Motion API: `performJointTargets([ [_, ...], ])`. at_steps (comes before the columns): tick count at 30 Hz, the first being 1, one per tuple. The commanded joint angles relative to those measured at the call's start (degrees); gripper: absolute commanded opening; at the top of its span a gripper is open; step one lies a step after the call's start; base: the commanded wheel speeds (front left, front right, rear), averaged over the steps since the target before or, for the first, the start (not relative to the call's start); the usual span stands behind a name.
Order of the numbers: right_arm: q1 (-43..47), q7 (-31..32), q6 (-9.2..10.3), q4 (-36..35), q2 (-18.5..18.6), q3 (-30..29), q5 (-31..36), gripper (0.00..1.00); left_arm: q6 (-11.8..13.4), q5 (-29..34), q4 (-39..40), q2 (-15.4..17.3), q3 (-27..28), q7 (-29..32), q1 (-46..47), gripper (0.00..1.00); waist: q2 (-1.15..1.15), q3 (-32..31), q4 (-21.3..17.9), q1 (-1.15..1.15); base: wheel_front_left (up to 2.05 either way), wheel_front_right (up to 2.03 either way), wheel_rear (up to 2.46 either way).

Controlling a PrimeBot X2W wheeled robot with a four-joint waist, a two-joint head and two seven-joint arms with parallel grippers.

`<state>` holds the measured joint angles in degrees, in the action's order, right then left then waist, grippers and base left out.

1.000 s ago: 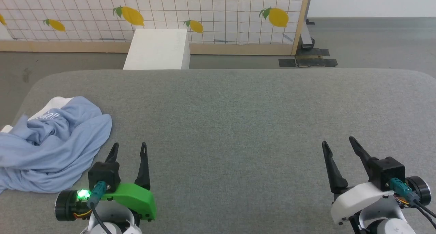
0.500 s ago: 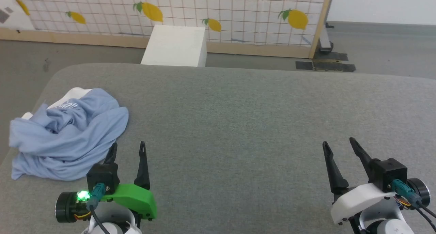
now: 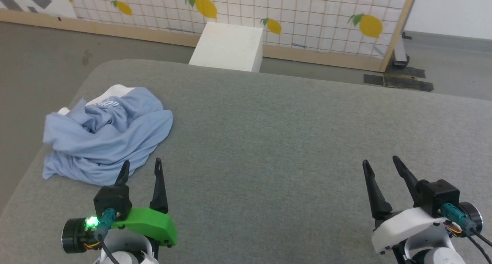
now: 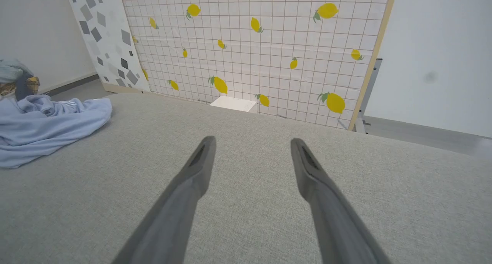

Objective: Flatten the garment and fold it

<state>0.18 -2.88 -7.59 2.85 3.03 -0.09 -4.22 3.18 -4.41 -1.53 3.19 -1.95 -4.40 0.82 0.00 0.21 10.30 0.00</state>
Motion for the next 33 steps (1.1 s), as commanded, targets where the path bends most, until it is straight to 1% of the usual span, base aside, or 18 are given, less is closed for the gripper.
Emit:
performJointTargets([
  [1,-0.7,-0.59,0.03,0.33,-0.05,0.08,-0.69,1.0,0.64,-0.4,-0.27,0.09,-0.11,-0.65,-0.1,1.0,0.0,0.09,1.24,0.0,0.0,0.0,0.0],
  [10,-0.88,-1.38,0.04,1.12,-0.06,0.24,-1.77,1.0,1.31,-1.28,-0.89,0.05,-0.38,-1.72,-0.46,1.0,0.0,-0.23,4.19,0.0,0.0,0.0,0.0],
  [33,-1.57,-3.28,0.06,2.8,-0.09,0.84,-4.32,1.0,3.22,-3.69,-2.5,0.03,-0.71,-4.53,-0.66,1.0,0.0,0.44,10.23,0.0,0.0,0.0,0.0],
])
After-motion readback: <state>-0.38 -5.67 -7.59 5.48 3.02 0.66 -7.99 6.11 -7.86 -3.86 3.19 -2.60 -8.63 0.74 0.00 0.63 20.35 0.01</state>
